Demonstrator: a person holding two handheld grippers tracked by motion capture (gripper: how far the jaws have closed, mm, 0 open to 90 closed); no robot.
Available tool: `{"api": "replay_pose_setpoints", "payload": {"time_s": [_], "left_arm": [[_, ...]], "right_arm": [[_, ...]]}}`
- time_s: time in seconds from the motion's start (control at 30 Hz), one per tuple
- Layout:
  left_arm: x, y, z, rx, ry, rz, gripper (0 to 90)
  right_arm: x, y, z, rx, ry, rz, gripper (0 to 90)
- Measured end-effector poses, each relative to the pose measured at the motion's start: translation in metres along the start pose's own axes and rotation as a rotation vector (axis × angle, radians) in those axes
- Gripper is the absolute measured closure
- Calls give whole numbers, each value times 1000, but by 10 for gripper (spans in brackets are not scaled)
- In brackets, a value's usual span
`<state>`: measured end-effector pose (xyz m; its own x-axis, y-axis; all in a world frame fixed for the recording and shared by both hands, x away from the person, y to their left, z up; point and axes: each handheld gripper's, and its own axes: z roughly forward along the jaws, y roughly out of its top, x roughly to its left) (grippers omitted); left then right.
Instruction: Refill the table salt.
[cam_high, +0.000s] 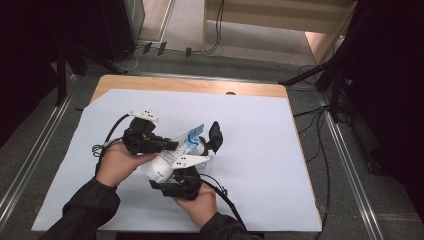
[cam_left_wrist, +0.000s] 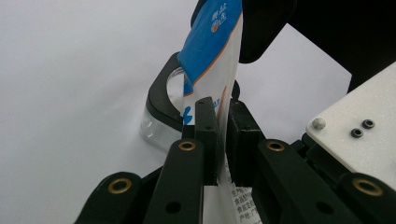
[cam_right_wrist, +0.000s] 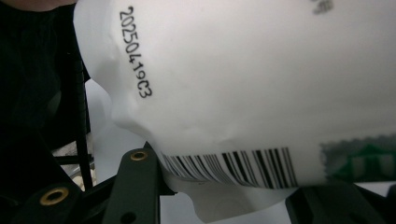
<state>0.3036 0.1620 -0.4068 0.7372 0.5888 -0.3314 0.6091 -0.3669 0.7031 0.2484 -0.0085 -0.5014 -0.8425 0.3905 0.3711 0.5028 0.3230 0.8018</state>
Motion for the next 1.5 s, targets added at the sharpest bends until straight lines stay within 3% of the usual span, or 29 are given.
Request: {"api": "replay_pose_setpoints", "payload": {"time_s": [1.5], "left_arm": [[1, -1, 2, 1, -8, -8, 818]], "right_arm": [[2, 3, 0, 12, 15, 1, 600]]}}
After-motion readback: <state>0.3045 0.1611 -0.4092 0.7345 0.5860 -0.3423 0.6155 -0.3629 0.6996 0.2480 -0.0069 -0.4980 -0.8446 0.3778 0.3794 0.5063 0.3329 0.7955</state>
